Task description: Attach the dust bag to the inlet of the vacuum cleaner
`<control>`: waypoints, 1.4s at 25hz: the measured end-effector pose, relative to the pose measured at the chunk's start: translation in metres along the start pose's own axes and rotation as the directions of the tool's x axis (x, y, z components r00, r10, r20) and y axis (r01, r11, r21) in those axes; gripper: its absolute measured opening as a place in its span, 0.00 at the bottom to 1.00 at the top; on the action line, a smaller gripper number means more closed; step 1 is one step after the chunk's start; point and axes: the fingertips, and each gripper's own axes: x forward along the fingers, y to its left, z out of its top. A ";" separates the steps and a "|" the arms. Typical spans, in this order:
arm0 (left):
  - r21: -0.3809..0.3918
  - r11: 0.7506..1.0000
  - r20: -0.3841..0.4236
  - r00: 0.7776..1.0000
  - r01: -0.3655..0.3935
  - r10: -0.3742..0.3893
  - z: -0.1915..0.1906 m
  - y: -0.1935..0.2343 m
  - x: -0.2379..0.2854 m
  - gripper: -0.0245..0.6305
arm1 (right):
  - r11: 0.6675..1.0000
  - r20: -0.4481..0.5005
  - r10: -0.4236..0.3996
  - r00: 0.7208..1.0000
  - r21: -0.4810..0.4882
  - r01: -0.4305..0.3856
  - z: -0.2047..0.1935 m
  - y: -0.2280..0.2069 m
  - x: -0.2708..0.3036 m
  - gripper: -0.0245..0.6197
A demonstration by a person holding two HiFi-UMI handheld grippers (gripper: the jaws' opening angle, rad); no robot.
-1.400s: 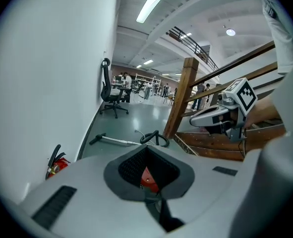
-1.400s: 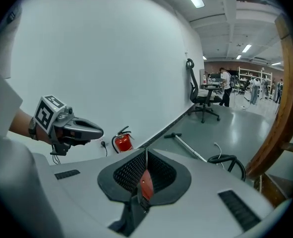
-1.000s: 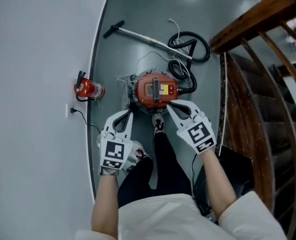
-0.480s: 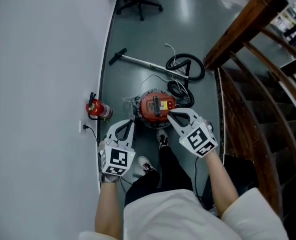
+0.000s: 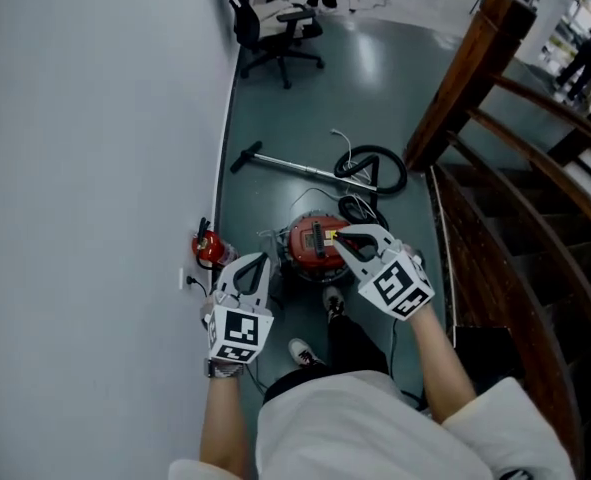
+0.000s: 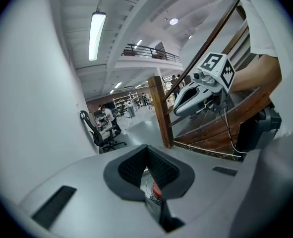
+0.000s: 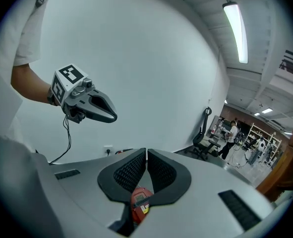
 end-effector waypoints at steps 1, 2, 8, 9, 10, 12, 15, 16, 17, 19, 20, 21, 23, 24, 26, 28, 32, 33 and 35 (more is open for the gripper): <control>0.008 1.000 0.008 1.000 -0.007 0.007 0.007 0.002 -0.006 0.04 | 1.000 0.009 -0.003 1.000 -0.009 0.003 0.008 0.000 -0.004 0.09; 0.016 1.000 0.017 1.000 -0.013 0.013 0.013 0.003 -0.011 0.04 | 1.000 0.015 -0.005 1.000 -0.021 0.006 0.014 0.000 -0.008 0.09; 0.042 0.996 0.090 0.993 -0.075 0.071 0.058 0.024 -0.046 0.04 | 0.998 0.065 -0.040 0.997 -0.055 0.044 0.055 -0.003 -0.032 0.09; 0.047 0.995 0.104 0.991 -0.084 0.078 0.067 0.028 -0.051 0.04 | 0.997 0.072 -0.043 0.996 -0.066 0.048 0.063 -0.003 -0.036 0.09; 0.053 0.995 0.113 0.990 -0.088 0.081 0.075 0.030 -0.056 0.04 | 0.996 0.079 -0.045 0.996 -0.079 0.052 0.070 -0.003 -0.039 0.09; 0.069 0.994 0.115 0.991 -0.082 0.074 0.087 0.033 -0.066 0.04 | 0.993 0.097 -0.050 0.994 -0.100 0.060 0.085 -0.003 -0.047 0.09; 0.104 0.992 0.117 0.992 -0.068 0.056 0.106 0.032 -0.081 0.04 | 0.993 0.153 -0.064 0.986 -0.093 0.079 0.108 -0.004 -0.063 0.09; 0.115 0.991 0.130 0.990 -0.074 0.059 0.115 0.034 -0.087 0.04 | 0.992 0.172 -0.069 0.983 -0.089 0.086 0.116 -0.006 -0.069 0.09; 0.124 0.989 0.147 0.987 -0.084 0.066 0.124 0.036 -0.092 0.04 | 0.991 0.186 -0.075 0.980 -0.092 0.093 0.123 -0.007 -0.074 0.09; 0.140 0.984 0.178 0.981 -0.108 0.082 0.141 0.041 -0.102 0.04 | 0.988 0.205 -0.083 0.975 -0.110 0.108 0.138 -0.009 -0.083 0.09; 0.149 0.982 0.189 0.978 -0.118 0.088 0.148 0.043 -0.106 0.04 | 0.987 0.218 -0.085 0.972 -0.114 0.112 0.144 -0.010 -0.087 0.09; 0.160 0.979 0.198 0.976 -0.126 0.093 0.154 0.044 -0.111 0.04 | 0.987 0.236 -0.084 0.968 -0.111 0.113 0.151 -0.011 -0.091 0.09; 0.179 0.974 0.215 0.972 -0.136 0.096 0.165 0.043 -0.119 0.04 | 0.989 0.273 -0.085 0.958 -0.095 0.115 0.162 -0.012 -0.103 0.09; 0.187 0.972 0.225 0.970 -0.140 0.096 0.170 0.041 -0.124 0.04 | 0.989 0.287 -0.089 0.954 -0.089 0.119 0.167 -0.012 -0.109 0.09; 0.201 0.968 0.245 0.964 -0.152 0.101 0.178 0.040 -0.133 0.04 | 0.988 0.303 -0.095 0.948 -0.089 0.127 0.176 -0.010 -0.119 0.09; 0.226 0.959 0.255 0.961 -0.169 0.110 0.186 0.041 -0.140 0.04 | 0.986 0.315 -0.099 0.944 -0.098 0.136 0.184 -0.010 -0.127 0.09; 0.255 0.950 0.268 0.957 -0.181 0.111 0.196 0.038 -0.147 0.04 | 0.984 0.324 -0.124 0.938 -0.081 0.159 0.189 -0.011 -0.140 0.09; 0.258 0.948 0.270 0.956 -0.185 0.113 0.198 0.037 -0.149 0.04 | 0.984 0.326 -0.128 0.937 -0.074 0.160 0.189 -0.011 -0.143 0.09; 0.262 0.946 0.275 0.954 -0.192 0.117 0.199 0.037 -0.151 0.04 | 0.984 0.326 -0.131 0.936 -0.073 0.163 0.191 -0.009 -0.145 0.08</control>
